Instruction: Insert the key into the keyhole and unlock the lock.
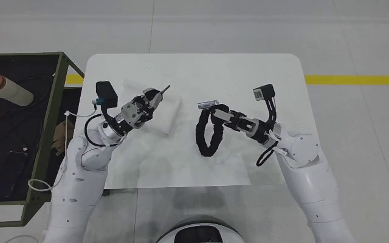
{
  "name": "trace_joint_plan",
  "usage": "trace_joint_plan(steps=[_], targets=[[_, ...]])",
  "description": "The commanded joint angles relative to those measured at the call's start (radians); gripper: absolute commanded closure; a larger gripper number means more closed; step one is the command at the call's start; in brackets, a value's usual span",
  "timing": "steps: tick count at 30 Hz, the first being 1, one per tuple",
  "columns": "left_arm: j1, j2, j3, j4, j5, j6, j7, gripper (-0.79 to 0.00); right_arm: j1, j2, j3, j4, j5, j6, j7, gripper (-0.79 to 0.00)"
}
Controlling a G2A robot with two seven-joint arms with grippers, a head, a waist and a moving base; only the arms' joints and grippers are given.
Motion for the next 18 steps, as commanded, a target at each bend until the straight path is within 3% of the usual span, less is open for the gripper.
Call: trace_joint_plan(steps=[1, 4, 6, 8, 11, 16, 18], targets=[[0.000, 0.001, -0.002, -0.001, 0.049, -0.006, -0.004, 0.000, 0.000, 0.000, 0.000, 0.000, -0.001, 0.000, -0.001, 0.000], [0.000, 0.001, -0.002, -0.001, 0.049, -0.006, -0.004, 0.000, 0.000, 0.000, 0.000, 0.000, -0.001, 0.000, -0.001, 0.000], [-0.002, 0.005, -0.029, -0.064, 0.193, 0.045, 0.019, 0.000, -0.020, 0.000, -0.002, -0.019, 0.004, 0.004, -0.014, 0.000], [0.014, 0.005, -0.047, -0.108, 0.392, 0.161, 0.174, 0.000, -0.032, 0.002, 0.001, -0.033, 0.015, 0.015, -0.021, 0.000], [0.019, 0.006, -0.034, -0.091, 0.624, 0.305, 0.447, 0.000, -0.031, 0.003, 0.001, -0.030, 0.076, 0.031, 0.000, 0.000], [0.010, 0.010, 0.021, 0.017, 0.930, 0.545, 0.835, 0.000, -0.022, 0.007, 0.013, -0.017, 0.151, 0.061, 0.040, 0.000], [-0.002, 0.011, 0.051, 0.059, 0.971, 0.575, 0.957, 0.000, -0.020, 0.008, 0.013, -0.010, 0.178, 0.079, 0.054, 0.000]])
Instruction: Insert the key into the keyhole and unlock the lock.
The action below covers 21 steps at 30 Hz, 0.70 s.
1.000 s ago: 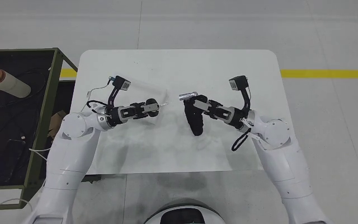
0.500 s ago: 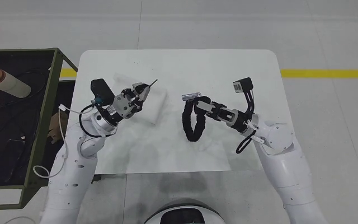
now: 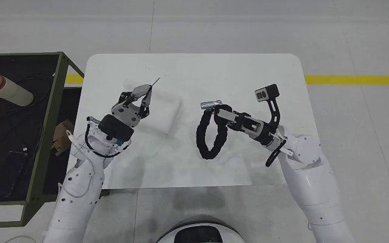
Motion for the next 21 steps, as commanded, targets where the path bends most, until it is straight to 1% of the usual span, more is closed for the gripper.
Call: trace_joint_plan(steps=[1, 2, 7, 8, 9, 10, 11, 12, 14, 17, 19, 21], targets=[[-0.012, 0.001, 0.024, 0.046, 0.043, 0.004, 0.165, 0.000, 0.003, 0.001, 0.001, 0.005, 0.017, 0.015, 0.010, 0.000], [-0.022, 0.002, 0.027, 0.065, 0.051, 0.003, 0.193, 0.000, 0.004, 0.002, 0.001, 0.007, 0.019, 0.019, 0.011, 0.000], [-0.024, 0.002, 0.027, 0.071, 0.052, 0.005, 0.198, 0.000, 0.004, 0.002, 0.002, 0.007, 0.022, 0.019, 0.007, 0.000], [-0.019, 0.002, 0.031, 0.066, 0.047, 0.000, 0.200, 0.000, 0.004, 0.002, 0.002, 0.007, 0.022, 0.019, 0.007, 0.000], [-0.012, 0.004, 0.036, 0.040, 0.064, -0.009, 0.217, 0.000, 0.000, 0.002, 0.001, 0.004, 0.018, 0.019, 0.005, 0.000], [-0.022, 0.011, 0.016, 0.000, 0.182, 0.068, 0.240, 0.000, -0.011, 0.004, -0.001, -0.015, -0.014, 0.016, 0.000, 0.000], [-0.016, 0.017, -0.002, -0.013, 0.312, 0.178, 0.255, 0.000, -0.021, 0.005, 0.001, -0.030, -0.053, 0.012, -0.016, 0.000], [-0.007, 0.021, -0.009, -0.020, 0.422, 0.265, 0.265, 0.000, -0.027, 0.007, 0.001, -0.043, -0.093, 0.015, -0.035, 0.000], [0.001, 0.025, -0.010, -0.030, 0.521, 0.386, 0.299, 0.000, -0.034, 0.007, -0.013, -0.065, -0.130, 0.027, -0.048, 0.000], [0.008, 0.027, -0.019, -0.028, 0.580, 0.505, 0.299, 0.000, -0.036, 0.009, -0.022, -0.085, -0.179, 0.036, -0.066, 0.000], [0.011, 0.029, -0.020, -0.029, 0.629, 0.559, 0.294, 0.000, -0.038, 0.010, -0.028, -0.090, -0.180, 0.044, -0.071, 0.000], [0.017, 0.030, -0.025, -0.027, 0.677, 0.610, 0.257, 0.000, -0.035, 0.010, -0.035, -0.091, -0.184, 0.051, -0.074, 0.000]])
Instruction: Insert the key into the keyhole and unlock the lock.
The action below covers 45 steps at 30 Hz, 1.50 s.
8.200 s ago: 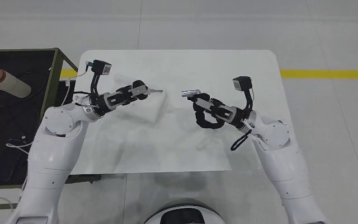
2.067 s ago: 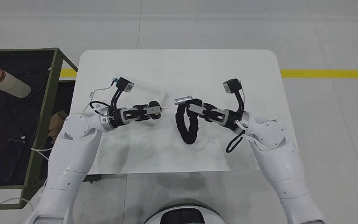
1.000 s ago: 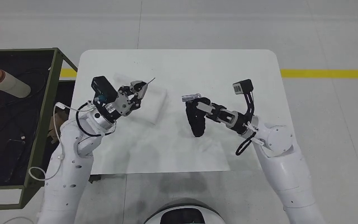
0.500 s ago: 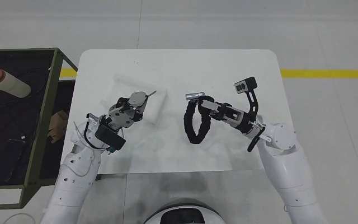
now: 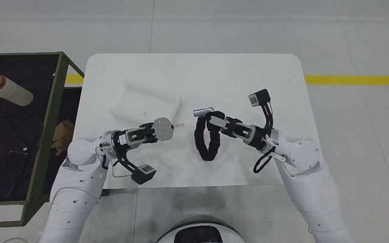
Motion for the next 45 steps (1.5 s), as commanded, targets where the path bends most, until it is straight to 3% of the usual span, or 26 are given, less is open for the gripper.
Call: trace_joint_plan(steps=[1, 11, 21, 45], targets=[[0.009, -0.001, 0.000, 0.001, 0.027, 0.049, -0.049, 0.000, 0.003, 0.000, -0.006, 0.000, -0.005, 0.004, -0.004, 0.000], [0.015, 0.000, 0.018, 0.008, 0.119, 0.110, -0.154, 0.000, 0.020, 0.001, -0.038, 0.008, -0.037, -0.004, -0.029, 0.000], [0.004, 0.004, 0.036, 0.015, 0.135, 0.093, -0.197, 0.000, 0.019, 0.004, -0.055, 0.010, -0.066, -0.026, -0.045, 0.000], [-0.005, 0.017, 0.061, 0.024, 0.122, 0.078, -0.173, 0.000, 0.032, 0.013, -0.071, 0.009, -0.075, -0.031, -0.038, 0.000]])
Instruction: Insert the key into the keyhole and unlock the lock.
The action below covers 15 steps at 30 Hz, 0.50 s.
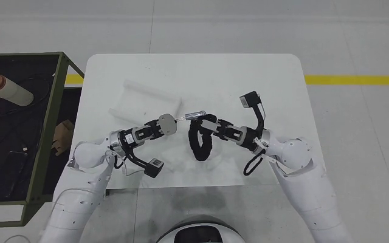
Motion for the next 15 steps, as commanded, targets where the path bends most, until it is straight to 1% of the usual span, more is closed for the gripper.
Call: trace_joint_plan(steps=[1, 8, 11, 15], targets=[[-0.001, 0.001, 0.003, 0.001, -0.004, -0.003, 0.003, 0.000, -0.001, 0.001, 0.000, 0.000, 0.000, 0.000, 0.002, 0.000], [-0.006, 0.005, 0.005, 0.012, -0.066, -0.038, 0.035, 0.000, 0.003, 0.004, -0.003, 0.004, 0.010, -0.010, 0.018, 0.000], [-0.009, 0.007, 0.008, 0.020, -0.113, -0.069, 0.063, 0.000, 0.008, 0.005, -0.003, 0.009, 0.022, -0.018, 0.032, 0.000], [-0.011, 0.011, 0.004, 0.026, -0.118, -0.077, 0.092, 0.000, 0.012, 0.006, -0.006, 0.015, 0.034, -0.032, 0.050, 0.000]])
